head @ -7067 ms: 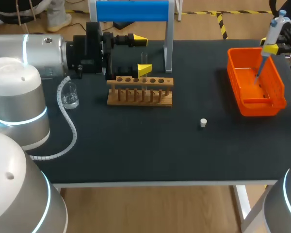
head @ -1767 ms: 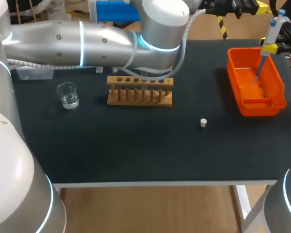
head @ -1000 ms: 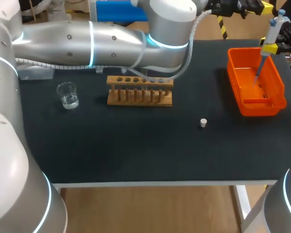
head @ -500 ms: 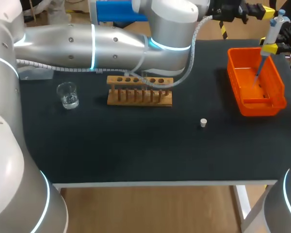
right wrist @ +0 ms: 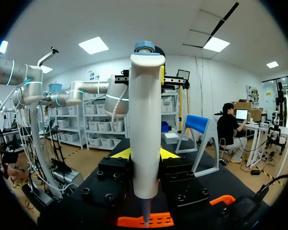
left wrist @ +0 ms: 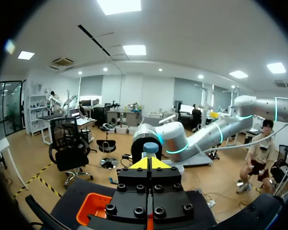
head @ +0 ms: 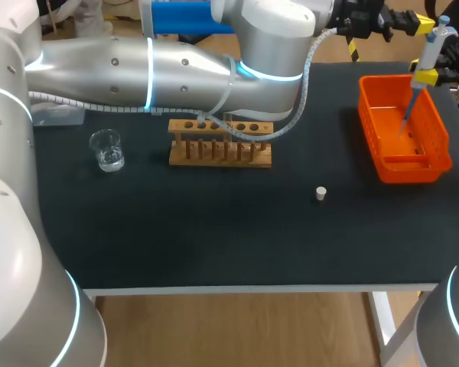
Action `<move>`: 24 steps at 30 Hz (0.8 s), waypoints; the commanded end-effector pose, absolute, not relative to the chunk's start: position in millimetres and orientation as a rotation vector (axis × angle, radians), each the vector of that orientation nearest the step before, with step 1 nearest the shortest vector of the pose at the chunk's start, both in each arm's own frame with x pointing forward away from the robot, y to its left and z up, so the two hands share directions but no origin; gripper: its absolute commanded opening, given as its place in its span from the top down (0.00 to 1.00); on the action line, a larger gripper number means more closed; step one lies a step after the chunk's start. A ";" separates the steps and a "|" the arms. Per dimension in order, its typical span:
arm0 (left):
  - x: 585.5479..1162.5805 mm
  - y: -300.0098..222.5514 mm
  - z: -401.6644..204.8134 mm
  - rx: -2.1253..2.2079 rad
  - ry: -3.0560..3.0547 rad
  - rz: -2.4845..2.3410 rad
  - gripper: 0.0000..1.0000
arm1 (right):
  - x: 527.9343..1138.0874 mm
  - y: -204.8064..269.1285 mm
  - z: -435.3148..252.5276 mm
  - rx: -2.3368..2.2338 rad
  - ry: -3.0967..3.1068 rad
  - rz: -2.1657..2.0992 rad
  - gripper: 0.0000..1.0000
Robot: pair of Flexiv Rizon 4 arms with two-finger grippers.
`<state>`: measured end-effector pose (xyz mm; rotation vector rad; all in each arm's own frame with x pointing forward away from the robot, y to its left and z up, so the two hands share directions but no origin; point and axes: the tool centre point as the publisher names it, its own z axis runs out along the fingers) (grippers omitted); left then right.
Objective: Invert the test tube, pick up the pipette, mount the tip to pipette, aspirate from beaker and dispense into the tube, eject the tip, return the pipette, and cap with the stopper.
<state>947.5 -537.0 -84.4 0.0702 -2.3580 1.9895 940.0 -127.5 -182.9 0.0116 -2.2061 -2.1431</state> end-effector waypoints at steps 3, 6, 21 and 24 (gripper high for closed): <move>946.9 -537.8 -89.3 0.068 -2.360 1.978 1.00 | 942.0 -128.9 -181.8 0.018 -2.203 -2.140 1.00; 946.9 -537.9 -92.2 0.070 -2.362 1.972 1.00 | 942.0 -128.9 -181.8 0.018 -2.203 -2.140 1.00; 945.1 -542.7 -101.2 0.060 -2.373 1.935 1.00 | 942.0 -128.9 -181.8 0.018 -2.203 -2.140 1.00; 945.1 -544.2 -103.4 0.058 -2.375 1.930 1.00 | 942.0 -128.9 -181.8 0.018 -2.203 -2.140 1.00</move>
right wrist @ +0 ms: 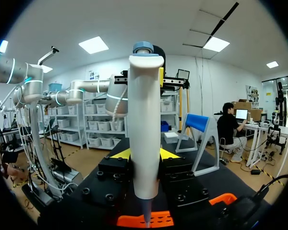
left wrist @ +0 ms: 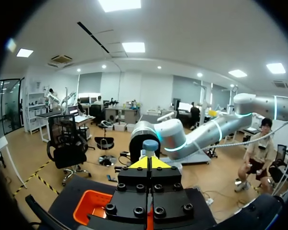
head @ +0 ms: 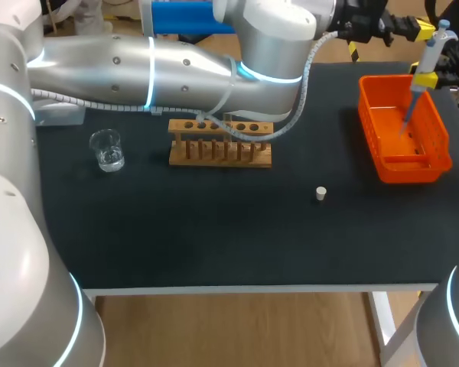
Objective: Invert the test tube, pick up the pipette, mount the tip to pipette, aspirate from beaker and dispense into the tube, eject the tip, return the pipette, and cap with the stopper.
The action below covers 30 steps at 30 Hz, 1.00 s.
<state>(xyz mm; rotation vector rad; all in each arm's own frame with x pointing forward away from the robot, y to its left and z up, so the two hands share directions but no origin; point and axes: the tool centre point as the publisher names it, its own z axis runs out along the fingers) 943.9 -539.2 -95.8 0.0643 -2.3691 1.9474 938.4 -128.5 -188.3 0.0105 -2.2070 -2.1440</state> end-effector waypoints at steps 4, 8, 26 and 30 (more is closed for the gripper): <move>944.9 -546.7 -105.9 0.052 -2.373 1.924 1.00 | 942.0 -128.9 -181.8 0.018 -2.203 -2.140 1.00; 944.7 -548.1 -108.7 0.049 -2.371 1.918 1.00 | 942.0 -128.9 -181.8 0.018 -2.203 -2.140 1.00; 943.0 -543.6 -117.7 0.070 -2.362 1.947 1.00 | 942.0 -128.9 -181.8 0.018 -2.203 -2.140 1.00; 945.3 -537.7 -105.8 0.078 -2.370 1.992 1.00 | 942.0 -128.9 -181.8 0.018 -2.203 -2.140 1.00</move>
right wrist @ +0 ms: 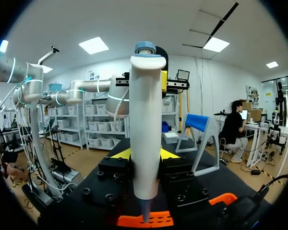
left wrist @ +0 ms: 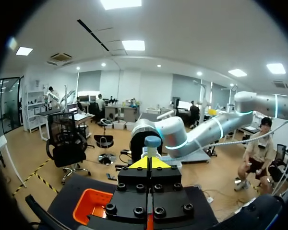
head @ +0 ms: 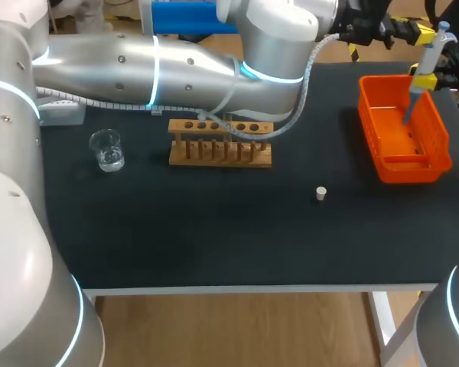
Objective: Invert the test tube, pick up the pipette, mount the tip to pipette, aspirate from beaker and dispense into the tube, eject the tip, return the pipette, and cap with the stopper.
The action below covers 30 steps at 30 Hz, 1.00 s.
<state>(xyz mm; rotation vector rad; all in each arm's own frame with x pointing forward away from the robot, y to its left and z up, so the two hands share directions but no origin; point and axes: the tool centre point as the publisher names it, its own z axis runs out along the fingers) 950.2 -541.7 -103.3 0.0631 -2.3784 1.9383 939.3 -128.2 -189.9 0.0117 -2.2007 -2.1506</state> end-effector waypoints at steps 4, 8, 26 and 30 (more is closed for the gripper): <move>950.2 -530.6 -85.5 0.065 -2.395 2.033 1.00 | 942.0 -128.9 -181.8 0.018 -2.203 -2.140 1.00; 953.3 -526.4 -65.7 0.026 -2.401 2.063 1.00 | 942.0 -128.9 -181.8 0.018 -2.203 -2.140 1.00; 927.3 -422.3 -27.4 -0.021 -2.433 2.108 0.00 | 942.0 -128.9 -181.8 0.018 -2.203 -2.140 1.00; 914.4 -389.8 -27.2 0.002 -2.436 2.117 0.00 | 942.0 -128.9 -181.8 0.018 -2.203 -2.140 1.00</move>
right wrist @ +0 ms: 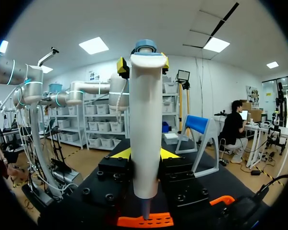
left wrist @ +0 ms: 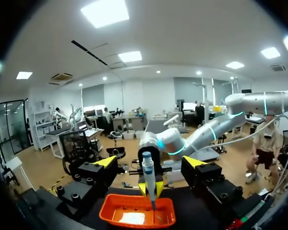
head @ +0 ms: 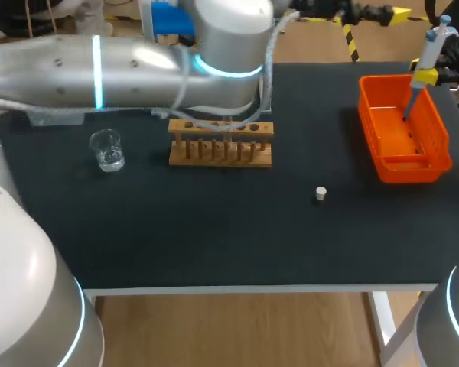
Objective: Invert the test tube, pick up the pipette, mount the tip to pipette, aspirate from beaker and dispense into the tube, eject the tip, return the pipette, and cap with the stopper.
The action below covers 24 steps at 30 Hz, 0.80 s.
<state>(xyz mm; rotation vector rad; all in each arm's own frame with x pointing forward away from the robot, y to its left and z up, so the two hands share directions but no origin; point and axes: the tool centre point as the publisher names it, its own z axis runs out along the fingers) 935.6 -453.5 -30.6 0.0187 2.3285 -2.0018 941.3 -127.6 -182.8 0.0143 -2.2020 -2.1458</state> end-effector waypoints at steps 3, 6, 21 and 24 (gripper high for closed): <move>906.0 -372.0 -32.0 -0.023 2.304 -2.010 0.00 | 942.0 -128.9 -181.8 0.018 -2.203 -2.140 1.00; 898.0 -357.0 -40.2 -0.057 2.298 -2.018 0.00 | 942.0 -128.9 -181.8 0.018 -2.203 -2.140 1.00; 869.3 -297.3 -84.4 -0.072 2.177 -2.157 0.00 | 942.0 -128.9 -181.8 0.018 -2.203 -2.140 1.00; 866.3 -288.9 -92.1 -0.085 2.174 -2.170 0.00 | 942.0 -128.9 -181.8 0.018 -2.203 -2.140 1.00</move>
